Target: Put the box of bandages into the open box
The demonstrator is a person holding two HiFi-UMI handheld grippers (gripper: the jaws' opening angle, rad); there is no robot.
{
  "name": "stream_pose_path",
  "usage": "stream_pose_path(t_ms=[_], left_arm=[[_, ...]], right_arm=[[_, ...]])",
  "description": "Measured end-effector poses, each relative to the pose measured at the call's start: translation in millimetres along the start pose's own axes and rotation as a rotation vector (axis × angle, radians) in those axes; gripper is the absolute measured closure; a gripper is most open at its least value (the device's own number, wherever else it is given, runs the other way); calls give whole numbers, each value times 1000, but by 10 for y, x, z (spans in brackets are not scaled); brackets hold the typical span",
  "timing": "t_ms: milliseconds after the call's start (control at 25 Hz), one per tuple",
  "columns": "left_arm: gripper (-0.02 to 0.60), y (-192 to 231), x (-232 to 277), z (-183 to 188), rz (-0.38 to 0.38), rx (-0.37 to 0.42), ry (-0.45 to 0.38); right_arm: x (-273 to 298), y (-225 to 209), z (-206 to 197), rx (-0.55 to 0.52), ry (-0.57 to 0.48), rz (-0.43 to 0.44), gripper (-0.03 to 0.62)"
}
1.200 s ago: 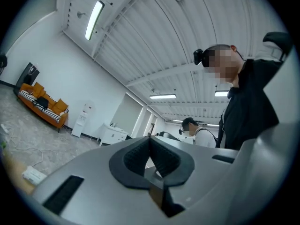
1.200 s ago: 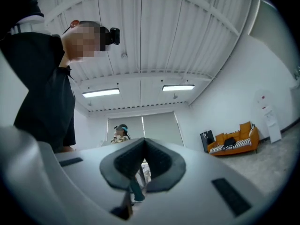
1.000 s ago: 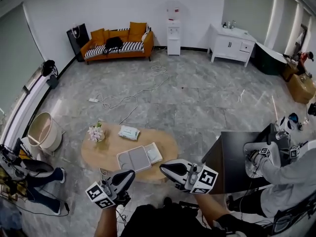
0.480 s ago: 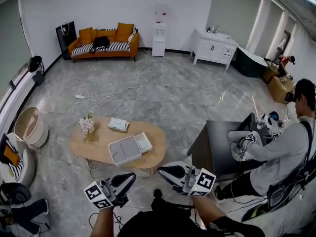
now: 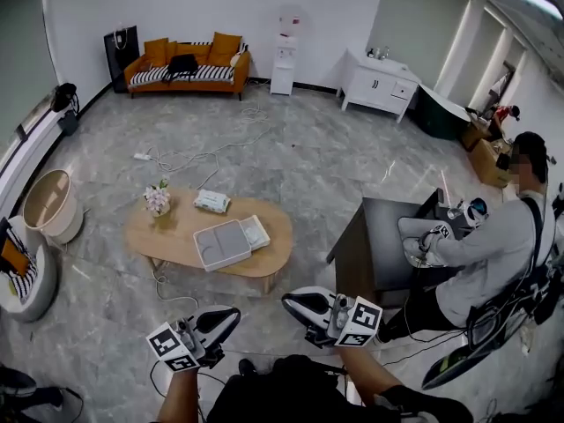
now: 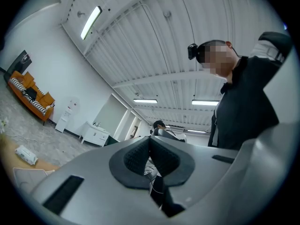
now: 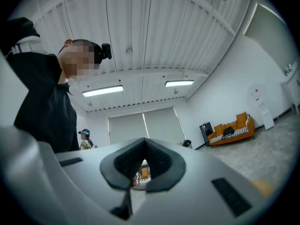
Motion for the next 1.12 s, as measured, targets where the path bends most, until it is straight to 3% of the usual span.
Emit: stream_pose_path(t_ms=[240, 400, 560, 800, 1120], left_arm=[[566, -495, 80, -70, -31, 17, -7], [565, -673, 269, -331, 10, 32, 25], [565, -808, 408, -537, 80, 40, 25], [565, -857, 491, -755, 131, 38, 75], [565, -889, 608, -711, 127, 54, 66]], right_arm=[[-246, 253, 134, -7, -9, 44, 583], [-558, 442, 120, -24, -9, 91, 583], [-927, 454, -98, 18, 45, 51, 583], [-1125, 437, -196, -37, 113, -26, 583], [-1180, 485, -96, -61, 103, -6, 583]])
Point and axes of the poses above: the fingertips, and each gripper's own axes: x forward along the fingers, y to its left, z out of its top, the point moved 2 cm from there along -x, backward along the fingers, and after that the axes turned 3 degrees about -x, right-handed, at the moved point
